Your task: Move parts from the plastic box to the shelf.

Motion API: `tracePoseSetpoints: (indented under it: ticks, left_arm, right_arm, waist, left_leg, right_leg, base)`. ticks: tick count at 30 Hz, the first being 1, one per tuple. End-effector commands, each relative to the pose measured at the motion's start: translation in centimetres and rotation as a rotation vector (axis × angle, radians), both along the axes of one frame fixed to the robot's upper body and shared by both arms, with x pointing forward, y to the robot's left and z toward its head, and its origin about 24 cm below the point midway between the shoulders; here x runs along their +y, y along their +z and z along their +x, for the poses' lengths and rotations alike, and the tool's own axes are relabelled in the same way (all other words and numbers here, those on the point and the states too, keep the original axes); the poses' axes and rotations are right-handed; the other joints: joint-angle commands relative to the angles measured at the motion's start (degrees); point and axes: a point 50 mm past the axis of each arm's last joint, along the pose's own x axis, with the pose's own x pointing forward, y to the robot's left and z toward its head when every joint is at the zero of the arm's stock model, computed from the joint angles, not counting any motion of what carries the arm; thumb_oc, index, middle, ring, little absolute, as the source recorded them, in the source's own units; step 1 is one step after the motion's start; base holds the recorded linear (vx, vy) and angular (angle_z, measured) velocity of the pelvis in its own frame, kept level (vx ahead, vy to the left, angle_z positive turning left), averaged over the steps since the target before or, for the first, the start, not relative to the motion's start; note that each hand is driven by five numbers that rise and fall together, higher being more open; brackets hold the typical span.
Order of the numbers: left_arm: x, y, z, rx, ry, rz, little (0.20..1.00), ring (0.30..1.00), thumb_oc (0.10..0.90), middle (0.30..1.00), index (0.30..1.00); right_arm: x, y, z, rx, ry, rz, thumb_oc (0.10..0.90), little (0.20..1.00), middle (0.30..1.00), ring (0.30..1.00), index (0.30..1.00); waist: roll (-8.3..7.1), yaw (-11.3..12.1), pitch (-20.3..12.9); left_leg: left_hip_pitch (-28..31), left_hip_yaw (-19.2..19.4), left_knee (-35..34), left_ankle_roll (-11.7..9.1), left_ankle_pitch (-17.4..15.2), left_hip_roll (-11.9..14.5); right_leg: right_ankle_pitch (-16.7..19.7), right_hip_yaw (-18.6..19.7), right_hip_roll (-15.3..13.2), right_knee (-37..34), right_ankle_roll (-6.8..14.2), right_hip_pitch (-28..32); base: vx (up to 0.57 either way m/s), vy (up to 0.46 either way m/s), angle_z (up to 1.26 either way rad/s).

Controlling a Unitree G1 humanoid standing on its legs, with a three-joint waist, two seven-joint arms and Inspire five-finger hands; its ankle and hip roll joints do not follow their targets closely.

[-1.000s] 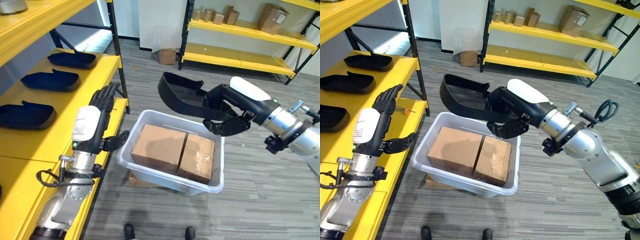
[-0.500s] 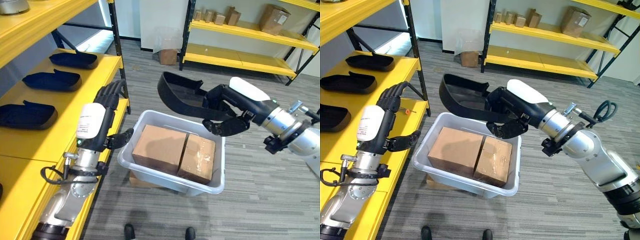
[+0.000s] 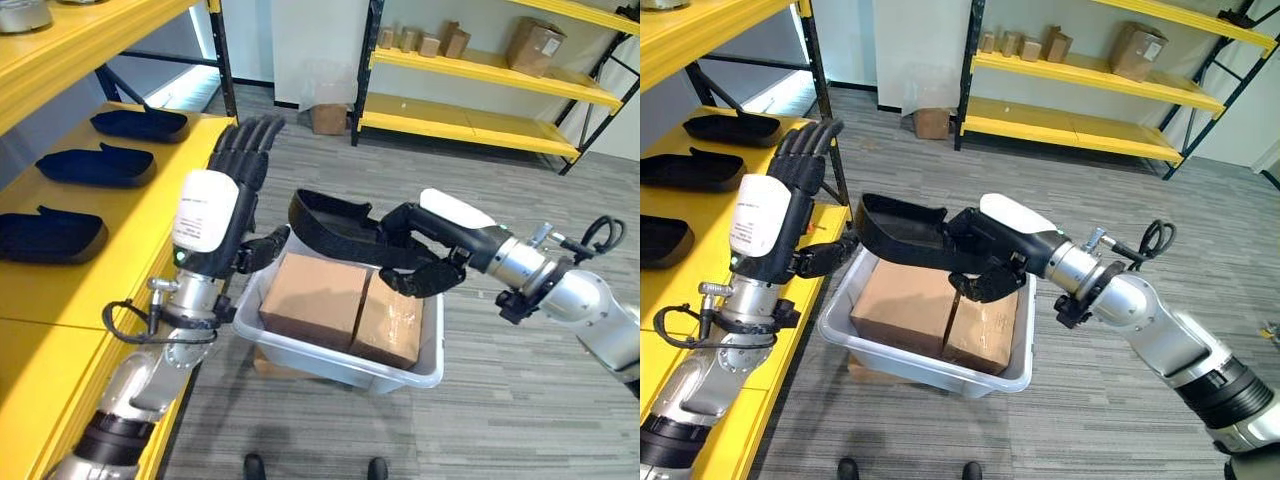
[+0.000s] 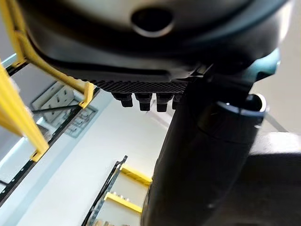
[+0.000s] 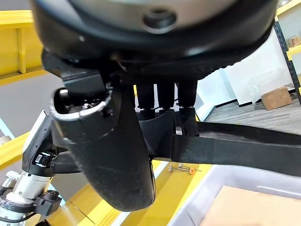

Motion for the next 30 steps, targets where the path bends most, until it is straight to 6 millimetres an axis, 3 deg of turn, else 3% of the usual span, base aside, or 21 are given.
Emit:
tracePoseSetpoints:
  ticks: [1, 30]
  left_arm:
    - [-2.3, 4.1, -0.3, -0.211, -0.125, 0.040, 1.000, 1.000, 0.900, 1.000, 1.000]
    - [-5.2, 3.3, -0.8, -0.119, -0.305, 0.148, 1.000, 1.000, 0.900, 1.000, 1.000]
  right_arm:
    - [2.5, 5.6, 0.2, -0.180, 0.130, 0.132, 0.400, 0.300, 0.300, 0.300, 0.300]
    - [3.0, 5.4, 0.6, -0.165, 0.148, 0.104, 0.400, 0.300, 0.300, 0.300, 0.300]
  waist:
    - [-0.28, 0.95, -6.15]
    - [-0.04, 0.37, -5.91]
  left_leg:
    - [5.30, 1.85, -0.26, -4.14, -5.27, 5.87]
    - [5.52, 2.08, -0.14, -3.92, -5.46, 5.66]
  right_leg:
    - [0.10, -0.43, -4.56, 0.50, 4.02, -0.14]
    - [0.04, -0.05, -4.67, 0.66, 4.11, -0.17]
  base:
    - [0.00, 0.000, 0.00]
    - [0.00, 0.001, -0.01]
